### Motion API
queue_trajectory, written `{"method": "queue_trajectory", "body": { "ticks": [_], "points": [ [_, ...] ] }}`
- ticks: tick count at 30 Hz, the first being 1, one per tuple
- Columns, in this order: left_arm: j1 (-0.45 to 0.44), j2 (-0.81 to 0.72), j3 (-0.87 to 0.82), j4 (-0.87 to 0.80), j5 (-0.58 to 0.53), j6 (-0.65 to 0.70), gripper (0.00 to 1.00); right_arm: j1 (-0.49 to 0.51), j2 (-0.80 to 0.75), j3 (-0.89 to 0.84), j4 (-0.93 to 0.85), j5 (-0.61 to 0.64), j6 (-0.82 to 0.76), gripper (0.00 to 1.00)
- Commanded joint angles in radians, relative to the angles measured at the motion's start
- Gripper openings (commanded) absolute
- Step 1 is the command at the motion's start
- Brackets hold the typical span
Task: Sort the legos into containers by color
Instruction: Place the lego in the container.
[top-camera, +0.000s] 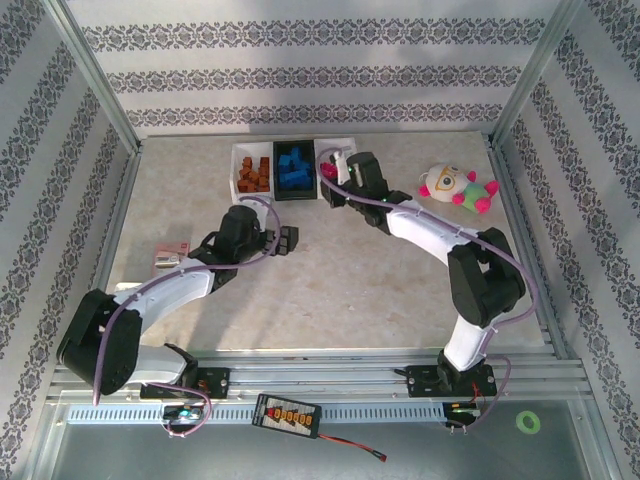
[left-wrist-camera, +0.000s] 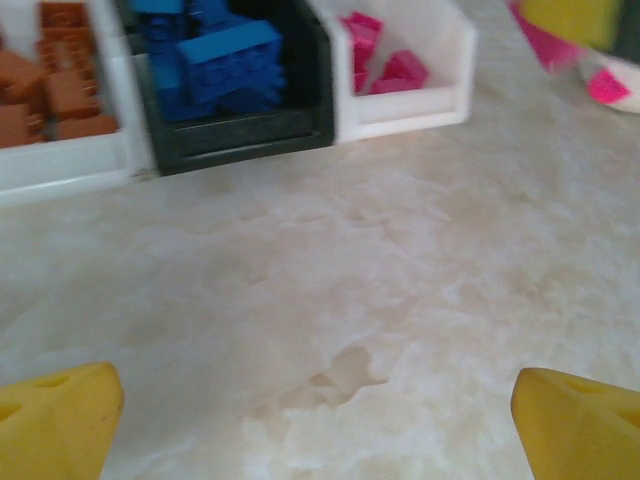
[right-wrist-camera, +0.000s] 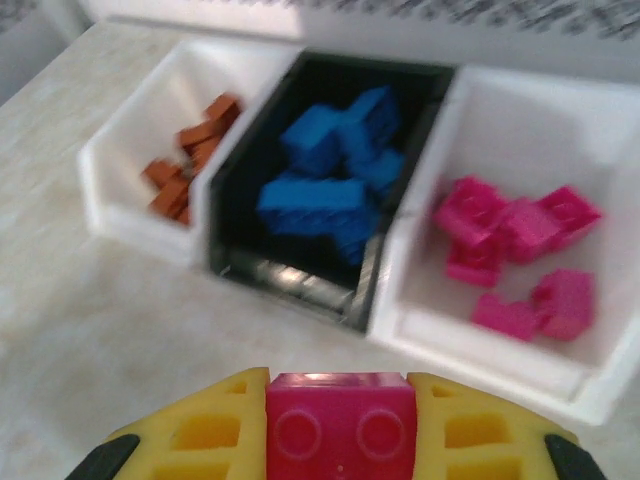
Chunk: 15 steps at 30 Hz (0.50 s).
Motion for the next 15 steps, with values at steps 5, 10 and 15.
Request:
{"method": "queue_trajectory", "body": {
  "ticks": [5,10,15],
  "points": [
    [-0.073,0.073,0.011,0.194,0.053,0.099,0.99,-0.089,0.236,0.226,0.051,0.058,0.136,0.18],
    [-0.083,0.102,0.014,0.232,0.048,0.085,0.99,-0.107,0.401,0.419,0.003,0.059,0.171,0.20],
    [-0.086,0.107,-0.001,0.261,0.044,0.086,0.99,-0.113,0.512,0.563,-0.035,0.078,0.194,0.22]
  ]
}}
